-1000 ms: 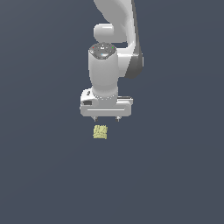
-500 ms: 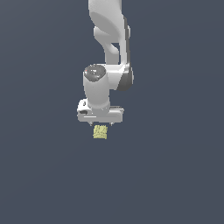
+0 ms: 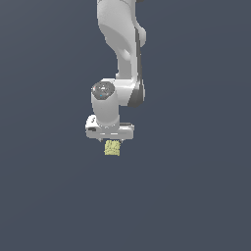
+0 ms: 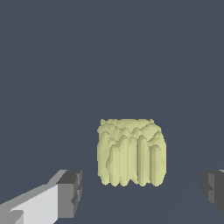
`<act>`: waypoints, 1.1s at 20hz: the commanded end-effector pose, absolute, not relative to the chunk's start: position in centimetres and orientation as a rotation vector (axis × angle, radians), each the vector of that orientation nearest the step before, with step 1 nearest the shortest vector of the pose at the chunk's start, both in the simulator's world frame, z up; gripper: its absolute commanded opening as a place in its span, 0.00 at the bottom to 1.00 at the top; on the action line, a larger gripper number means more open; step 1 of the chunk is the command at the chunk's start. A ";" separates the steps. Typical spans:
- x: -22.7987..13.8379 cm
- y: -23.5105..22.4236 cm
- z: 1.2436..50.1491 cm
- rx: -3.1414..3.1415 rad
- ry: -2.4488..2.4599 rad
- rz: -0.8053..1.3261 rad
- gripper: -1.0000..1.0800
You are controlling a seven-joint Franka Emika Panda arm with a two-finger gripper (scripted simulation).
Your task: Pick up the object and move it to a goal position.
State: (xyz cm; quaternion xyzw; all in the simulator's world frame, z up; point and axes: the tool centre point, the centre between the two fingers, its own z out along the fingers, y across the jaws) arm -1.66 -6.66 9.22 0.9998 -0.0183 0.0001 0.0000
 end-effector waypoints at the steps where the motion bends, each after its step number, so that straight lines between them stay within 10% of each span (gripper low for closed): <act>1: -1.7 -6.6 9.0 3.141 -0.057 0.001 0.96; 16: -1.7 -6.7 4.1 3.141 -0.057 0.000 0.96; 17: -1.7 -6.7 4.1 3.141 -0.057 0.000 0.00; 22: -1.7 -6.7 4.1 3.141 -0.057 0.000 0.00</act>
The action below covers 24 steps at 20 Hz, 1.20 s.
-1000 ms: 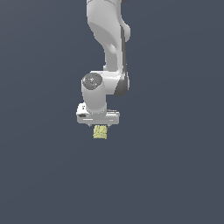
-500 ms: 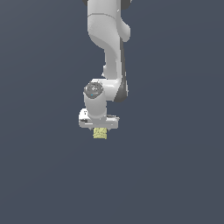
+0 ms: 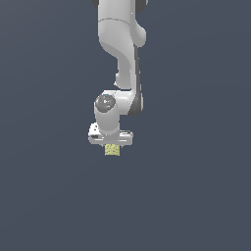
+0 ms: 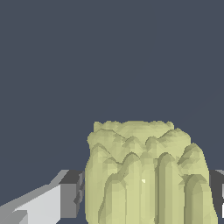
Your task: Pick up the object and move it to a goal position.
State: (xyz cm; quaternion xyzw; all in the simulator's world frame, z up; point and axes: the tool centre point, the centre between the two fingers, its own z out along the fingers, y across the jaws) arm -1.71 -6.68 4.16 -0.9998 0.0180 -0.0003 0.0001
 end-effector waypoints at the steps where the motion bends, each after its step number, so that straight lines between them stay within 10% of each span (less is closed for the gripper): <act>1: -1.7 -6.7 4.1 -3.141 0.057 0.000 0.00; 24: -4.9 -6.7 10.3 -3.141 0.057 0.000 0.00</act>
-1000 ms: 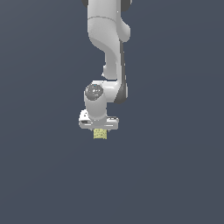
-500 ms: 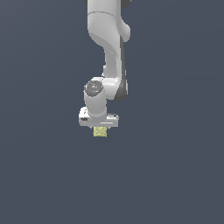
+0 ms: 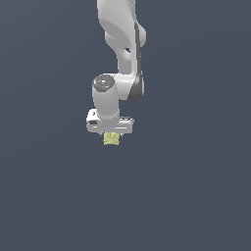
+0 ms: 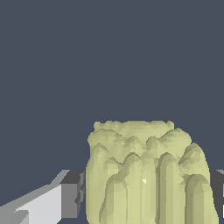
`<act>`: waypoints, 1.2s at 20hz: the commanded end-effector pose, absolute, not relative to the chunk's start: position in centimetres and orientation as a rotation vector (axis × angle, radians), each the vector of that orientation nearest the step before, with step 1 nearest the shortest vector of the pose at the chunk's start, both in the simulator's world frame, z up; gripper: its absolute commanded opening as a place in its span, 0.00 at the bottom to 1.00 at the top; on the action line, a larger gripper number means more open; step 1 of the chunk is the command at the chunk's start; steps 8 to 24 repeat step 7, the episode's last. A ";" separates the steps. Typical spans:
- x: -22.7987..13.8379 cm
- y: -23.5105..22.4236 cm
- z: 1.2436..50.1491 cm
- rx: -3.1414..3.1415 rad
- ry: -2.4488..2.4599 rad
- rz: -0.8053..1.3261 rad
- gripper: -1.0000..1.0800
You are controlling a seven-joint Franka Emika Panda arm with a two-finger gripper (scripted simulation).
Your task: Pick up the object and move it to a goal position.
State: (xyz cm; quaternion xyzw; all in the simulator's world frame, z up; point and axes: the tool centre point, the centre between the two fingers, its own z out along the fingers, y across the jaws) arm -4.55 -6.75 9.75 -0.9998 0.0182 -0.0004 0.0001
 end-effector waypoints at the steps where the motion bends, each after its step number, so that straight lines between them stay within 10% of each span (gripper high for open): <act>1: -5.0 -6.8 10.6 -3.141 0.057 0.000 0.00; 24: -5.4 -6.8 11.4 -3.141 0.057 0.000 0.00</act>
